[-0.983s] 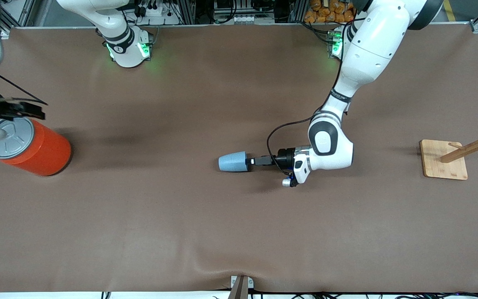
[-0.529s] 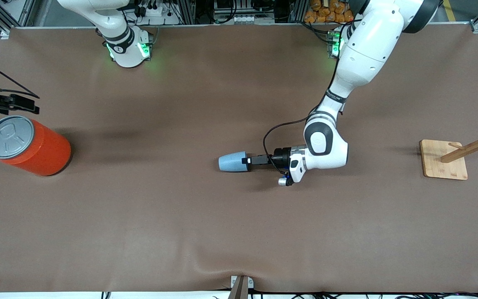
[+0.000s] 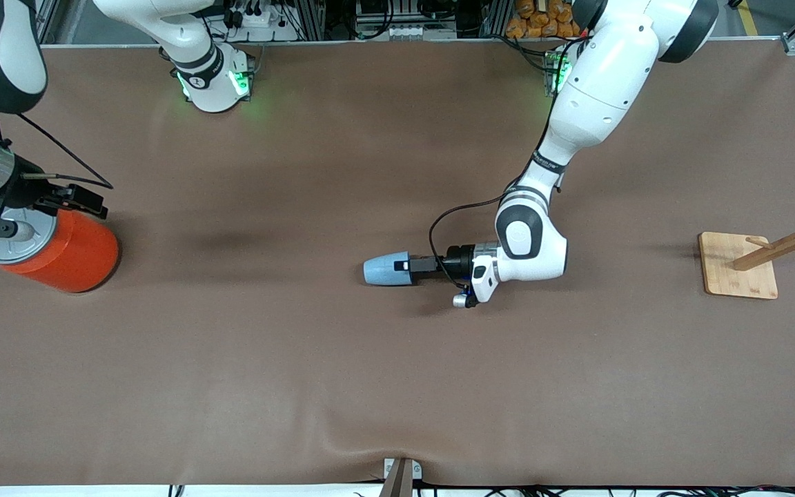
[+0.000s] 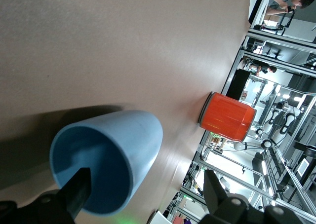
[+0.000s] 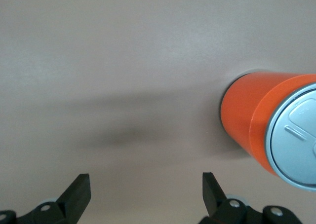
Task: Flip cup
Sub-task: 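Hold the cup with the left gripper while the right arm returns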
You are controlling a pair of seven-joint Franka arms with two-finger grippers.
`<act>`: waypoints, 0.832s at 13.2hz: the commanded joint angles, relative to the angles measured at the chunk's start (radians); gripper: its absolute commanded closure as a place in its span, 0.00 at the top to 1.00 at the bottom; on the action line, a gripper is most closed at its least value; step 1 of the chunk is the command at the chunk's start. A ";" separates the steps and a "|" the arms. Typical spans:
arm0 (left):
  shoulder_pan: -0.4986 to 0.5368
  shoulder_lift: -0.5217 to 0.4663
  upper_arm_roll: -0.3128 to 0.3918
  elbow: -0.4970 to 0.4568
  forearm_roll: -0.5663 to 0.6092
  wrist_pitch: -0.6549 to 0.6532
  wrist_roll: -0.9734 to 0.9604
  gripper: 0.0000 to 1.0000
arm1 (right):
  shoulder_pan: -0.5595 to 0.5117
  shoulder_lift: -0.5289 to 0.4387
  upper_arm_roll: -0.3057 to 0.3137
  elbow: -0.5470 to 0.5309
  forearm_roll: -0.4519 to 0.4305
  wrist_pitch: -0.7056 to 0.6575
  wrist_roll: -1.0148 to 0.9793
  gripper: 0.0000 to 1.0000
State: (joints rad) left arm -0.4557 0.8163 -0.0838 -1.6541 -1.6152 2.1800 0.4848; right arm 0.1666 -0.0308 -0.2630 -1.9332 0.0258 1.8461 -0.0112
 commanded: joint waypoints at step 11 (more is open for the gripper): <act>-0.015 0.044 0.004 0.053 -0.052 0.011 0.089 0.75 | -0.071 0.020 0.065 0.270 0.013 -0.321 -0.023 1.00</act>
State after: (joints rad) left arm -0.4593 0.8437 -0.0839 -1.6210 -1.6354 2.1799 0.5472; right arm 0.1228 -0.0417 -0.2481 -1.7010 0.0260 1.5437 -0.0561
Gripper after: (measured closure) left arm 0.198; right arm 0.000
